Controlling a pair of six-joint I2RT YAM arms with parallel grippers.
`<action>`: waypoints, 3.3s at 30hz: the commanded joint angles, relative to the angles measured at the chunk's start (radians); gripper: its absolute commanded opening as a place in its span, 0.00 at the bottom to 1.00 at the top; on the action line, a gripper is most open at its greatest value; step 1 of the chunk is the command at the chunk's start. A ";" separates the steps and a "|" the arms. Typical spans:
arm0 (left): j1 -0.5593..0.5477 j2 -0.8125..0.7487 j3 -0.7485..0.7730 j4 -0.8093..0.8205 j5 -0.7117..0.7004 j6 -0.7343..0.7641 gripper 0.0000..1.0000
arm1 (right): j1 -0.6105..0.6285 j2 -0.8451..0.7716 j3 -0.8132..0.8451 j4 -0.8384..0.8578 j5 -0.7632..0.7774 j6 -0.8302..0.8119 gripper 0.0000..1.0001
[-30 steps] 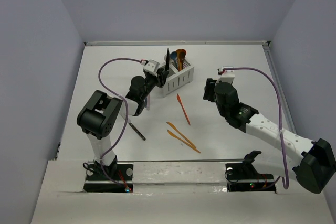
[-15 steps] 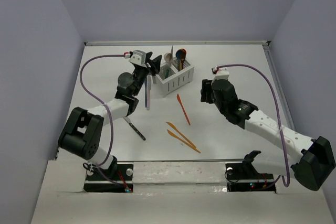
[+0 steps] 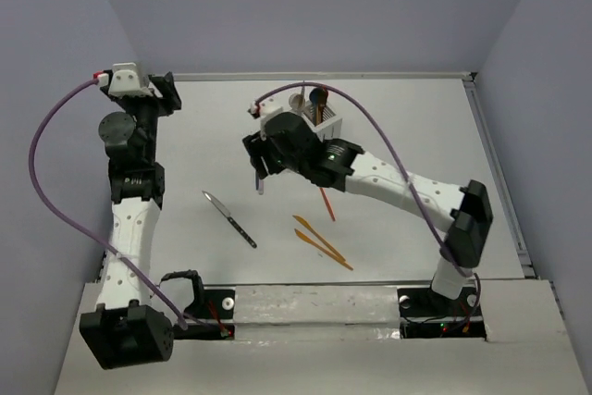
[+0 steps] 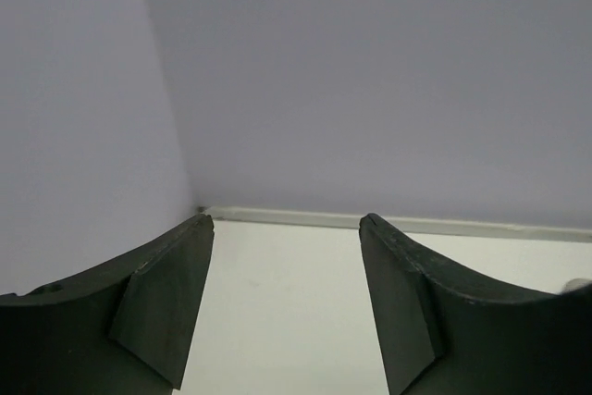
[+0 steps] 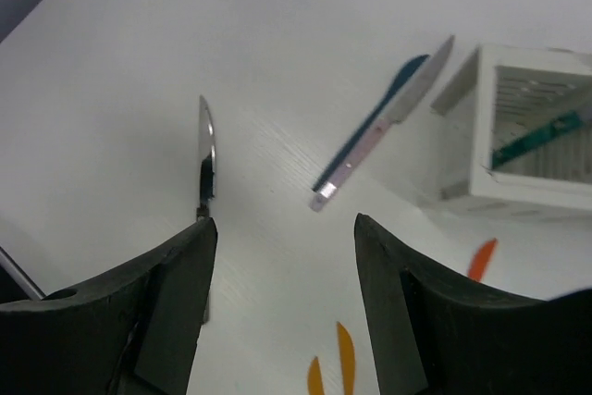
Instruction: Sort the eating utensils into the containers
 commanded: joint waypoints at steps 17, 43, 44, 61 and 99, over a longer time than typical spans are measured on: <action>0.439 -0.247 -0.177 -0.390 0.245 0.138 0.80 | 0.133 0.708 0.590 -0.424 -0.270 -0.029 0.65; 0.442 -0.264 -0.198 -0.335 0.210 0.141 0.81 | 0.166 0.892 0.678 -0.535 -0.202 0.013 0.49; 0.442 -0.266 -0.196 -0.335 0.207 0.142 0.82 | 0.166 0.894 0.670 -0.533 -0.199 0.011 0.47; 0.442 -0.270 -0.195 -0.341 0.202 0.150 0.82 | 0.271 0.549 -0.120 -0.380 -0.166 0.234 0.00; 0.443 -0.261 -0.206 -0.326 0.179 0.155 0.83 | 0.121 0.068 -0.051 0.362 0.101 -0.153 0.00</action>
